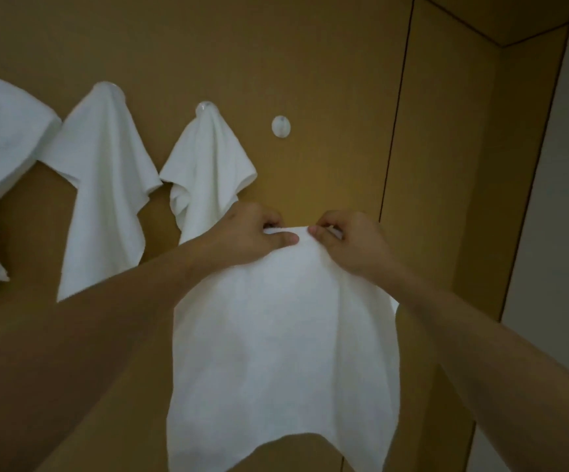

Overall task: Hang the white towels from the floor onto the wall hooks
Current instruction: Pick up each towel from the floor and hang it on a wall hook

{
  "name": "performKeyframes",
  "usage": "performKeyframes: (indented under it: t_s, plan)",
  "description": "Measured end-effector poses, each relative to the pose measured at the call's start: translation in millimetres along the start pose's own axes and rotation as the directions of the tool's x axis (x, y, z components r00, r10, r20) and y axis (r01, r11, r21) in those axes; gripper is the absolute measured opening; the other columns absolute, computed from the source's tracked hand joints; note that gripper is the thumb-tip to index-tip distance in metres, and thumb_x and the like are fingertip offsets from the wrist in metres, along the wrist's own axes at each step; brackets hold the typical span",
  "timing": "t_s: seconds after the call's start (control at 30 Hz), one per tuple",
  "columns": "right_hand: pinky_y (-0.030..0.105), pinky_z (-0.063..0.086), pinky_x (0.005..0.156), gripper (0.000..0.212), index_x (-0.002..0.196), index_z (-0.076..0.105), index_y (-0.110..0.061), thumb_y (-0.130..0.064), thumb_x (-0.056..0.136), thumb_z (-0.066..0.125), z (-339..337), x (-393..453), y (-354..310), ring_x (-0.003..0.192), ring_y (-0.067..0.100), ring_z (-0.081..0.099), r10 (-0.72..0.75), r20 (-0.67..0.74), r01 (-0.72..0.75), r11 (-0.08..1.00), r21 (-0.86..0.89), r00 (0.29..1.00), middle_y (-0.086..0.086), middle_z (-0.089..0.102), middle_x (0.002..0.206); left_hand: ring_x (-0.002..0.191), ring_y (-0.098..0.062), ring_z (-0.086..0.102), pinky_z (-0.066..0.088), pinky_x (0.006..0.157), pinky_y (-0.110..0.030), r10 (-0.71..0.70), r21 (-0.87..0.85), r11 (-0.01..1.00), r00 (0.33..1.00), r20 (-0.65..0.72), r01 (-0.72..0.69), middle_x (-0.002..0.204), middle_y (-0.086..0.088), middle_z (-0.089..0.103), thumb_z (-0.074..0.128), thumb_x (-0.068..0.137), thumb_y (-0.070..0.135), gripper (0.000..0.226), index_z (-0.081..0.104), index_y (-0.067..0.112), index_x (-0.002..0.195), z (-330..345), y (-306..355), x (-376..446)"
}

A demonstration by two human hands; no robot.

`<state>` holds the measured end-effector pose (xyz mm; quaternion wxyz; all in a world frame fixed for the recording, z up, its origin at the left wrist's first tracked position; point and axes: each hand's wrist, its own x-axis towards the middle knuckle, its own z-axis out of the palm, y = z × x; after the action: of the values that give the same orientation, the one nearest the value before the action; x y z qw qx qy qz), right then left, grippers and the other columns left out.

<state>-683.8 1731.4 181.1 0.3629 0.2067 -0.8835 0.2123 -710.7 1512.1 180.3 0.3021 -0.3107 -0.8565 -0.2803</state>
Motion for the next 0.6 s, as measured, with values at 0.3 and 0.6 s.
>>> performKeyframes:
  t_s: [0.3, 0.6]
  plan:
    - [0.037, 0.052, 0.072, 0.021, 0.083, 0.072, -0.024, -0.041, 0.089, 0.062, 17.2, 171.6, 55.9, 0.076, 0.009, 0.062, -0.099, -0.228, 0.118, 0.991, 0.070, 0.969, -0.011, 0.068, 0.077, 0.074, -0.002, 0.059, 0.041, 0.064, -0.018, 0.048, 0.128, 0.992, 0.951, -0.305, -0.009, 0.073, 0.012, 0.065, 0.067, 0.086, 0.043, 0.021, 0.066, 0.025, 0.074, -24.8, -54.5, 145.0]
    - [0.035, 0.054, 0.072, 0.021, 0.082, 0.064, -0.026, -0.046, 0.078, 0.067, 31.8, 325.0, 78.3, 0.079, 0.011, 0.063, -0.108, -0.368, 0.152, 0.984, 0.092, 0.924, -0.009, 0.068, 0.087, 0.080, -0.016, 0.058, 0.040, 0.065, -0.025, 0.124, 0.282, 0.959, 0.841, -0.526, 0.035, 0.086, 0.001, 0.063, 0.067, 0.082, 0.024, 0.009, 0.059, 0.024, 0.086, -45.2, -83.3, 259.2]
